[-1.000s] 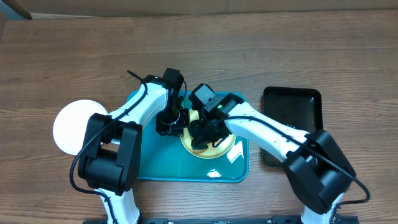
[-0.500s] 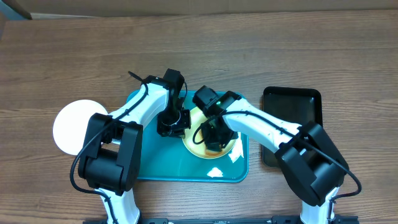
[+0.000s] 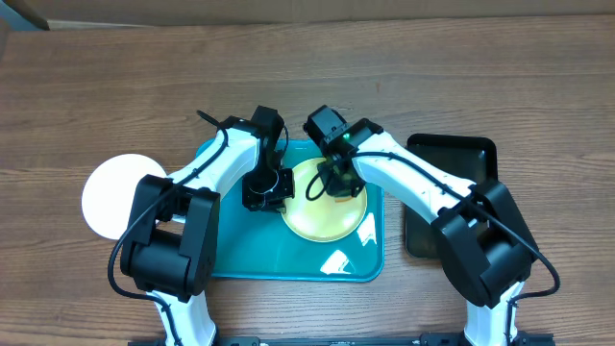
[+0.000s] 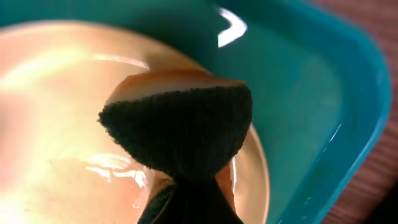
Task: Clean dirty plates on tray and stack at the side
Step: 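Scrub the yellowish plate's sauce with the sponge while left gripper holds it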
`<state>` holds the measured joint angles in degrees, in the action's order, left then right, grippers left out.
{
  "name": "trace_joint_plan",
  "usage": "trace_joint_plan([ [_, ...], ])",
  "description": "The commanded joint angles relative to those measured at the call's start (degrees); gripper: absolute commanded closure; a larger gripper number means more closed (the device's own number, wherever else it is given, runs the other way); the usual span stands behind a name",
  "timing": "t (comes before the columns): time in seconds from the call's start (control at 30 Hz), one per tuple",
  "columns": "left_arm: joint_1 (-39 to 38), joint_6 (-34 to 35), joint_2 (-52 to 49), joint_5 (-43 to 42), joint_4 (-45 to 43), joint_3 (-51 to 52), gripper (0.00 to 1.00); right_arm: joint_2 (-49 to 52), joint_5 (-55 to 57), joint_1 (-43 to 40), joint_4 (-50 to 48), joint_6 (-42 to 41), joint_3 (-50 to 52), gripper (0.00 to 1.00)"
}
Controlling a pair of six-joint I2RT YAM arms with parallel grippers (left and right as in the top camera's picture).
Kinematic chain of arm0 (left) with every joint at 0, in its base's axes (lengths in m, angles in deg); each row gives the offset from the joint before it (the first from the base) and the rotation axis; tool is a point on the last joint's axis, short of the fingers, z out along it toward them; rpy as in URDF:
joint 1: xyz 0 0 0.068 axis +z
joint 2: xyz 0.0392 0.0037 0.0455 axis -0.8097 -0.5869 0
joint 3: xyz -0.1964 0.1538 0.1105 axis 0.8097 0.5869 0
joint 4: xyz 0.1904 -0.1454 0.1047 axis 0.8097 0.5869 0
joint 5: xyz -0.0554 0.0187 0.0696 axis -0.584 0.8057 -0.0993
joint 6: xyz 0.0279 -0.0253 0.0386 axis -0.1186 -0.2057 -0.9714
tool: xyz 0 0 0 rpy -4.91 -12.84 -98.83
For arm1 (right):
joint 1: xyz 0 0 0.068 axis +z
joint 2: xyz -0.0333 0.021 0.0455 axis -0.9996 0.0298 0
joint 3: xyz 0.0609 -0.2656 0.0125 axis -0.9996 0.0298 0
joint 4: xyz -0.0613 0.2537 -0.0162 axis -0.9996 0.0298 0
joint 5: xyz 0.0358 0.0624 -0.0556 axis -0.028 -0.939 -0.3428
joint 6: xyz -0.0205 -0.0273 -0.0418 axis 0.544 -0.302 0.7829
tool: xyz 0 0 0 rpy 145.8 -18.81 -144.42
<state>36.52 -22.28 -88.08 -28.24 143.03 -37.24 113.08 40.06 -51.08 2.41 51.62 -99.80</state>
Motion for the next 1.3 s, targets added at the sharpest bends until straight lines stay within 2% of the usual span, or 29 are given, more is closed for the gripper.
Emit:
trace_joint_plan([
  [0.0, 0.15, 0.11, -0.17, 2.34, 0.61, 0.59, 0.96, -0.76, -1.09, -0.15, 2.49, 4.31, -5.27, 0.96],
  [0.37, 0.15, 0.11, -0.17, 2.34, 0.55, 0.59, 0.96, -5.40, -4.31, -0.22, 4.13, 3.89, -5.90, 0.96],
  [0.53, 0.15, 0.11, -0.17, 2.34, 0.57, 0.59, 0.96, -5.35, -5.33, -0.22, 0.09, 3.91, 1.42, 0.96],
  [0.67, 0.15, 0.11, -0.17, 2.32, 0.61, 0.59, 0.96, -5.35, -4.81, -0.24, -7.63, 3.93, 10.49, 0.96],
  [0.8, 0.15, 0.11, -0.17, 2.32, 0.61, 0.59, 0.96, -5.35, -6.19, -0.26, -11.63, 3.89, 14.91, 0.96],
  [1.03, 0.15, 0.11, -0.17, 2.32, 0.61, 0.59, 0.96, -7.26, -26.77, 0.04, -8.81, 7.58, 13.31, 0.96],
  [1.27, 0.15, 0.13, -0.17, 2.32, 0.66, 0.59, 0.96, -15.32, -25.66, -0.90, -5.27, 7.48, 6.71, 0.96],
])
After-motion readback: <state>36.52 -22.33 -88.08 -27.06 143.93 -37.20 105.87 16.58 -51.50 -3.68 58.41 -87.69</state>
